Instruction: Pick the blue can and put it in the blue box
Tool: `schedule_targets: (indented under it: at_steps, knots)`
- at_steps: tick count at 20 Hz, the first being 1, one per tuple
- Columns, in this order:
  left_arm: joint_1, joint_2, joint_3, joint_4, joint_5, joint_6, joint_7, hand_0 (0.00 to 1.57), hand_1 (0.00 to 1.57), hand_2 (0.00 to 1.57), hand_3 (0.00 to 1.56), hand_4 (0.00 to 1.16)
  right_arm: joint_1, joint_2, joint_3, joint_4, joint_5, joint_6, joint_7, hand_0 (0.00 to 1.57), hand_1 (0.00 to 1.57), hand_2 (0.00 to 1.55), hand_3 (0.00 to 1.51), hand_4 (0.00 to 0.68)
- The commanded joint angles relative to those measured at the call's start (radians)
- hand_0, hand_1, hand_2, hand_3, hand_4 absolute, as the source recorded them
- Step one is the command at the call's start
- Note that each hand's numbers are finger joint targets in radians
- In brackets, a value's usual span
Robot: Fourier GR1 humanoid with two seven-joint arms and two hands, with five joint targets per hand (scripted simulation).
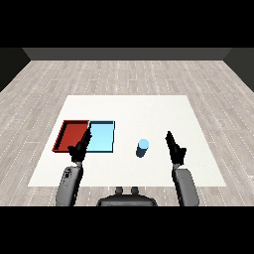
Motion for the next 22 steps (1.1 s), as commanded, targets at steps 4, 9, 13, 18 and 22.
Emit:
schedule_targets:
  at_steps: [4, 9, 13, 18, 22]
  knots:
    - [0.042, -0.020, 0.020, 0.003, -0.011, 0.021, -0.016, 0.00, 0.00, 0.00, 0.00, 0.00, 0.060, 0.086, 0.123, -0.036, 0.082, -0.094, 0.052, 0.00, 0.00, 0.00, 0.00, 0.000]
    - [0.031, -0.050, 0.067, -0.078, 0.042, 0.017, -0.277, 0.00, 0.00, 0.00, 0.00, 0.00, 0.027, 0.088, 0.216, -0.106, -0.041, -0.048, -0.178, 0.00, 0.00, 0.00, 0.00, 0.000]
    - [0.080, -0.067, 0.039, -0.058, 0.003, 0.023, -0.354, 0.00, 0.00, 0.00, 0.00, 0.00, 0.092, 0.082, 0.228, -0.125, -0.037, -0.021, -0.237, 0.00, 0.00, 0.00, 0.00, 0.000]
    - [0.061, -0.086, 0.038, 0.037, -0.013, 0.033, -0.429, 0.00, 0.00, 0.00, 0.00, 0.00, 0.142, 0.089, 0.291, -0.146, -0.028, -0.052, -0.265, 0.00, 0.00, 0.00, 0.00, 0.000]
    - [0.053, -0.058, 0.068, 0.057, 0.014, 0.003, -0.444, 0.00, 0.00, 0.00, 0.00, 0.00, 0.110, 0.064, 0.224, -0.099, -0.061, 0.004, -0.292, 0.00, 0.00, 0.00, 0.00, 0.000]
